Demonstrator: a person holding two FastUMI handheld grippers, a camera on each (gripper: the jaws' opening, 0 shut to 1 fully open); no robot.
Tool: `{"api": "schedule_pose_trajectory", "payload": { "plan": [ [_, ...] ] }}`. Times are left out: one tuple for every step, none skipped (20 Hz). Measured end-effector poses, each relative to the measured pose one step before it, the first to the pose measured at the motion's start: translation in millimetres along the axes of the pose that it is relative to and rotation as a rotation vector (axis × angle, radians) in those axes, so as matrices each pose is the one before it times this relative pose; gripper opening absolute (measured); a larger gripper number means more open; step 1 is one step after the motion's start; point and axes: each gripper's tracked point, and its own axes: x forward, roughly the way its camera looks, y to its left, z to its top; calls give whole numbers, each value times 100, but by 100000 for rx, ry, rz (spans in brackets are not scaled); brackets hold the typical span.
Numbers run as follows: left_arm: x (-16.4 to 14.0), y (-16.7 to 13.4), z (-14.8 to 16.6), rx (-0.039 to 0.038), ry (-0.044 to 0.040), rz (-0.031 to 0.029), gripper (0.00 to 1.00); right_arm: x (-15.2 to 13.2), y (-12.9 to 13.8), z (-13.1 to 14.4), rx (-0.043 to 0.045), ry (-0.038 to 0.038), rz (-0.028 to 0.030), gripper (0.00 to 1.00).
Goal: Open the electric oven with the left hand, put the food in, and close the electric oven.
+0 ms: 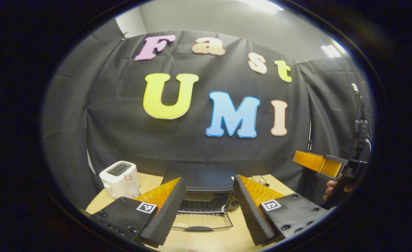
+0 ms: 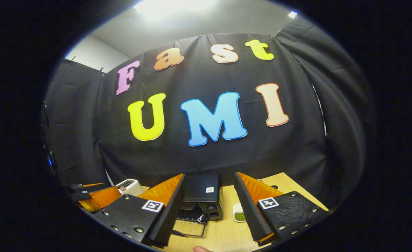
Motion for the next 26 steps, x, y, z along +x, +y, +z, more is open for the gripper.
{"api": "schedule_pose_trajectory", "payload": {
  "plan": [
    [418,-181,-891,-414,2139,-369,98,-90,-296,258,-875,-847,-446,87],
    [418,-209,-935,-20,2924,-694,98,-346,158,66,-1322,-781,-542,91],
    [506,-46,-1123,536,2853,-189,98,-19,-147,243,-949,-786,-213,92],
    [526,84,-1019,508,2924,254,98,-24,-198,134,-398,-597,-186,92],
    [612,142,-1372,-496,3315,-261,98,-124,-280,30,-286,-288,-66,92],
    [499,46,-1428,-943,4142,-404,98,31,-272,117,-132,-88,-401,92],
    [821,-20,-1674,-692,4436,-628,98,-326,-438,81,-329,-95,-62,92],
    [732,185,-1575,-404,3978,226,98,51,-269,-33,-290,-229,100,92],
    [829,157,-1205,-773,3099,137,93,52,-394,-188,-464,426,-494,92],
    [756,111,-1155,-1411,3429,-204,93,129,-420,-512,-193,1279,-874,92],
    [519,149,-1394,-1085,4236,457,93,-3,-310,-429,427,1789,-306,92],
    [672,427,-1075,-482,3764,1313,93,-40,-328,-423,522,1372,-246,92],
    [874,570,-1167,488,3774,1855,93,-89,-369,-56,197,470,-702,92],
    [666,656,-1048,1502,4384,2308,93,54,-602,-212,96,482,-1064,92],
    [635,548,-924,1350,3940,1514,93,-6,-437,-213,279,595,-885,92],
    [830,187,-862,602,3792,964,94,-59,-414,-370,280,912,-1027,92],
    [659,13,-932,-242,3661,99,95,-97,-327,-327,533,1127,-820,92],
    [658,-63,-762,-1275,3246,-526,96,-244,-157,-170,679,553,-400,92],
    [580,-69,-779,-2441,3089,-628,97,-150,-113,-162,180,468,-476,92],
    [677,-8,-838,-1527,3178,-537,98,-75,-321,-304,-31,310,-651,92],
    [687,199,-794,-502,3095,424,93,-41,-213,-296,216,666,-731,92],
    [722,179,-860,-172,3083,442,98,-65,-186,-427,769,896,-469,92],
    [668,152,-770,187,3200,421,89,15,-49,-320,841,895,-434,92],
    [825,73,-748,394,3127,256,89,0,-265,-242,573,785,-712,92],
    [733,75,-532,311,2897,438,89,31,-238,-229,294,715,-829,92],
    [637,148,-672,552,3280,848,89,-37,-333,-245,13,667,-829,92]
  ]
}}
